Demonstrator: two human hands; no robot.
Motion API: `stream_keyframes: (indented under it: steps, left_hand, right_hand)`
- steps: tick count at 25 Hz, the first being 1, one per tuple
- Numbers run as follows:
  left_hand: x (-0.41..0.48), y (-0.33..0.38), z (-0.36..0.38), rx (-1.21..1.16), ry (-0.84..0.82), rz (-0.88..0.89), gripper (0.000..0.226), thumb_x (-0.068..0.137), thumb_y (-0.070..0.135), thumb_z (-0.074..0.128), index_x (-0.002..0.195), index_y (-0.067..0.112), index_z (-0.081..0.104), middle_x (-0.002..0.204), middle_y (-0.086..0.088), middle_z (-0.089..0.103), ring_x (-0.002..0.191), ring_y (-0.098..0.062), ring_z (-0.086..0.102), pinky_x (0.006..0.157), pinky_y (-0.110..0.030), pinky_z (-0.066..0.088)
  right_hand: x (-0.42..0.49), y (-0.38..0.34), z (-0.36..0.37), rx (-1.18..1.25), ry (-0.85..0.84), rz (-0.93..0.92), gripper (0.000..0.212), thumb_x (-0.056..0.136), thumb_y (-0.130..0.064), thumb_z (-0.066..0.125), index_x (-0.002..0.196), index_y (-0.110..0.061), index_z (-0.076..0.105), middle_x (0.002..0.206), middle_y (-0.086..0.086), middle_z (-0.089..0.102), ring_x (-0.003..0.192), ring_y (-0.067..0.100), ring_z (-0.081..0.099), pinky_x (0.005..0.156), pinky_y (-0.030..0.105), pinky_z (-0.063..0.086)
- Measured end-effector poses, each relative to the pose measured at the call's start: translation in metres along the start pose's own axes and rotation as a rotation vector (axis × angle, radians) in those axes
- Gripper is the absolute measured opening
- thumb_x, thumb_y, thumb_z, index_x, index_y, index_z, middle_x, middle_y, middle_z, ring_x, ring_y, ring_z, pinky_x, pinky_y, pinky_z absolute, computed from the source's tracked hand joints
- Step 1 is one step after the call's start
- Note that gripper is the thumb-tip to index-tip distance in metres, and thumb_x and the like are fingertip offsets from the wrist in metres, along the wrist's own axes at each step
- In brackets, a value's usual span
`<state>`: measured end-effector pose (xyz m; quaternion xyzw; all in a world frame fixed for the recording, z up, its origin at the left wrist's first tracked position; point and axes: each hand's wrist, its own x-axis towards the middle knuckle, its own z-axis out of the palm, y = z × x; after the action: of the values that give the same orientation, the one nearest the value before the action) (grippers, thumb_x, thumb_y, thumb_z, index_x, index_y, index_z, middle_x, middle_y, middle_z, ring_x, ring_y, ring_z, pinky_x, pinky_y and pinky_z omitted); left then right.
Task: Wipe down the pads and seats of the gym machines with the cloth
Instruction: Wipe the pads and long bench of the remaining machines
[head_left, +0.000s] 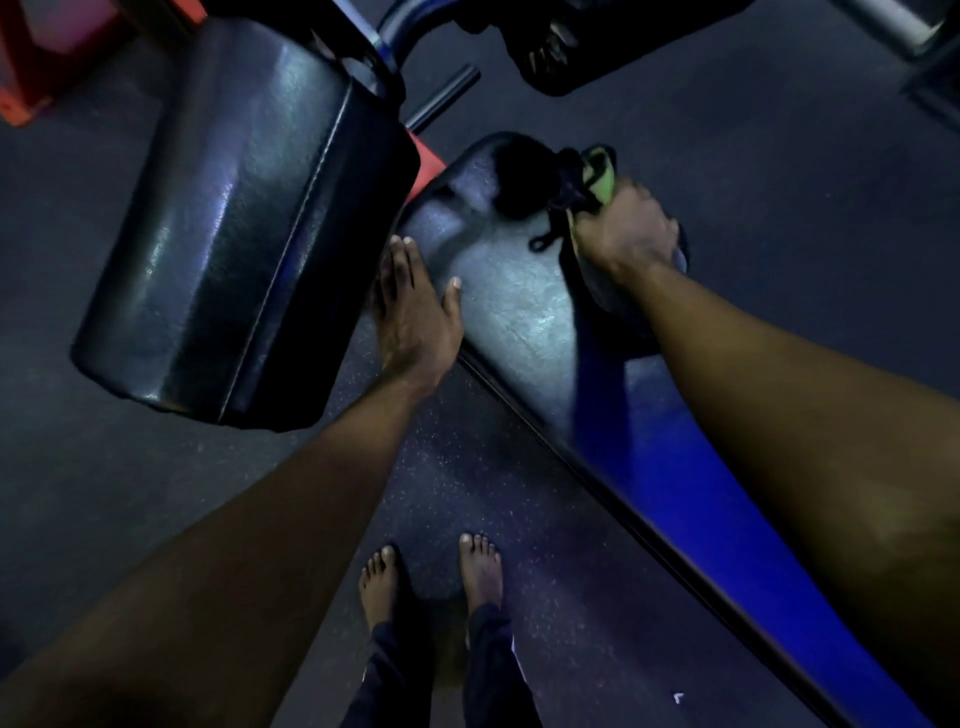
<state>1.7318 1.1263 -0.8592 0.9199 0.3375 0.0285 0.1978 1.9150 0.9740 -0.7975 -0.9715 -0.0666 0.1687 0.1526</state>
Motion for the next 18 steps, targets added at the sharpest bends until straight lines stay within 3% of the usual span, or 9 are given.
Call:
stream_keyframes:
  steps: [6, 12, 15, 18]
  left_hand:
    - [0.010, 0.017, -0.015, -0.013, -0.121, -0.043, 0.075, 0.103, 0.035, 0.045, 0.156, -0.006, 0.010, 0.165, -0.022, 0.008, 0.153, -0.034, 0.007, 0.124, -0.041, 0.004]
    - [0.015, 0.029, -0.033, -0.006, -0.232, -0.095, 0.076, 0.100, 0.031, 0.050, 0.155, -0.006, 0.012, 0.165, -0.022, 0.008, 0.153, -0.034, 0.007, 0.124, -0.043, 0.008]
    - [0.017, 0.053, -0.060, -0.090, -0.293, -0.029, 0.057, 0.098, 0.022, 0.053, 0.145, -0.005, 0.037, 0.155, -0.027, 0.033, 0.144, -0.039, 0.032, 0.117, -0.040, 0.026]
    - [0.015, 0.086, -0.107, -0.188, -0.418, 0.028, 0.040, 0.098, 0.020, 0.053, 0.134, 0.003, 0.055, 0.134, -0.024, 0.059, 0.126, -0.039, 0.054, 0.102, -0.037, 0.040]
  right_hand:
    - [-0.039, 0.051, -0.003, -0.074, -0.031, 0.016, 0.073, 0.090, -0.041, 0.061, 0.150, -0.009, 0.034, 0.146, 0.020, 0.046, 0.135, 0.042, 0.043, 0.110, 0.058, 0.032]
    - [-0.040, 0.041, -0.022, -0.027, -0.023, -0.024, 0.056, 0.095, -0.026, 0.060, 0.142, -0.012, 0.034, 0.137, 0.021, 0.050, 0.126, 0.042, 0.049, 0.105, 0.061, 0.040]
    - [-0.051, 0.045, -0.064, 0.063, -0.020, -0.053, 0.052, 0.094, -0.023, 0.059, 0.138, -0.013, 0.033, 0.131, 0.023, 0.048, 0.116, 0.046, 0.054, 0.096, 0.055, 0.047]
    - [-0.068, 0.047, -0.118, 0.084, -0.096, -0.040, 0.047, 0.094, -0.036, 0.063, 0.133, -0.015, 0.046, 0.132, 0.020, 0.050, 0.121, 0.043, 0.054, 0.098, 0.048, 0.045]
